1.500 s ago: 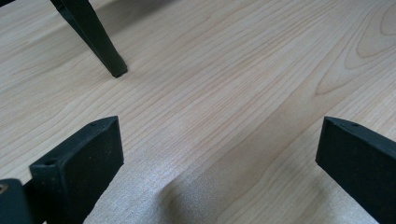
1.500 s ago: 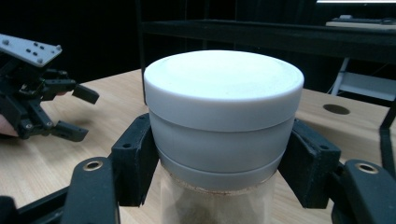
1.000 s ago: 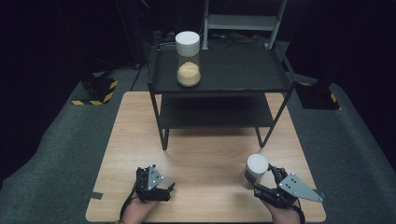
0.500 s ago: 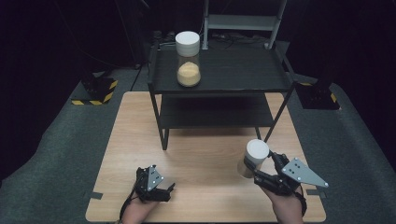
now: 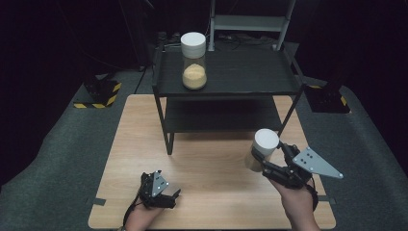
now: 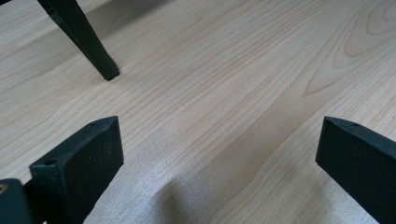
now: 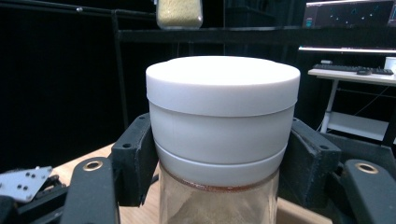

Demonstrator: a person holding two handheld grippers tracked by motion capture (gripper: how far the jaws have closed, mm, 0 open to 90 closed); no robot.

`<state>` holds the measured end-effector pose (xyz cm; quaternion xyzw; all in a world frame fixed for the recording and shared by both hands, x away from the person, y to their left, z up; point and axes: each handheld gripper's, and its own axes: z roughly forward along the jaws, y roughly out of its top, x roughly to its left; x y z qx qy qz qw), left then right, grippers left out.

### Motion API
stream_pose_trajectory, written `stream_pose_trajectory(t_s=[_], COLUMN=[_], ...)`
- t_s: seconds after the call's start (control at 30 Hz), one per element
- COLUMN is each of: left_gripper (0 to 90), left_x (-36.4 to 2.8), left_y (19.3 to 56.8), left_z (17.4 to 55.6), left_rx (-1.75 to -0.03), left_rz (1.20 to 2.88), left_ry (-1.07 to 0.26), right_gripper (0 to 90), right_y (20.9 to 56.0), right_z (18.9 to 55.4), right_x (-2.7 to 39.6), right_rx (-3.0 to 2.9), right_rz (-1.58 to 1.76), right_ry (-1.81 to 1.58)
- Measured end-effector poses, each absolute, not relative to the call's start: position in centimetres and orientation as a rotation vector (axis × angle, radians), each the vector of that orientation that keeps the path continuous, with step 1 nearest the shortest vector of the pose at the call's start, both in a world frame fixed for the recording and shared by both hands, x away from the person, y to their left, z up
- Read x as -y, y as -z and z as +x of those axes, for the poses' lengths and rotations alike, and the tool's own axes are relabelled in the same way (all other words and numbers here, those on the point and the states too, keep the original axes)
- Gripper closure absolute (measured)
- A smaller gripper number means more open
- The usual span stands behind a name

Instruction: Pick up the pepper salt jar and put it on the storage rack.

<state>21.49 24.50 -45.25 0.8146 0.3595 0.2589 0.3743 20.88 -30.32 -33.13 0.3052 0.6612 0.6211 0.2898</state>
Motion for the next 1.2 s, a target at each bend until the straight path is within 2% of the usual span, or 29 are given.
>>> stream_pose_trajectory(t_s=[1.2], left_gripper=[1.1], left_x=[-24.9], left_y=[45.3], left_z=[21.6], left_rx=[-0.916], left_rz=[2.074], left_ry=[-0.646], right_gripper=[34.7], right_y=[24.5], right_z=[24.7], right_x=[27.8], right_rx=[-1.64], right_rz=[0.8], right_ry=[-1.641])
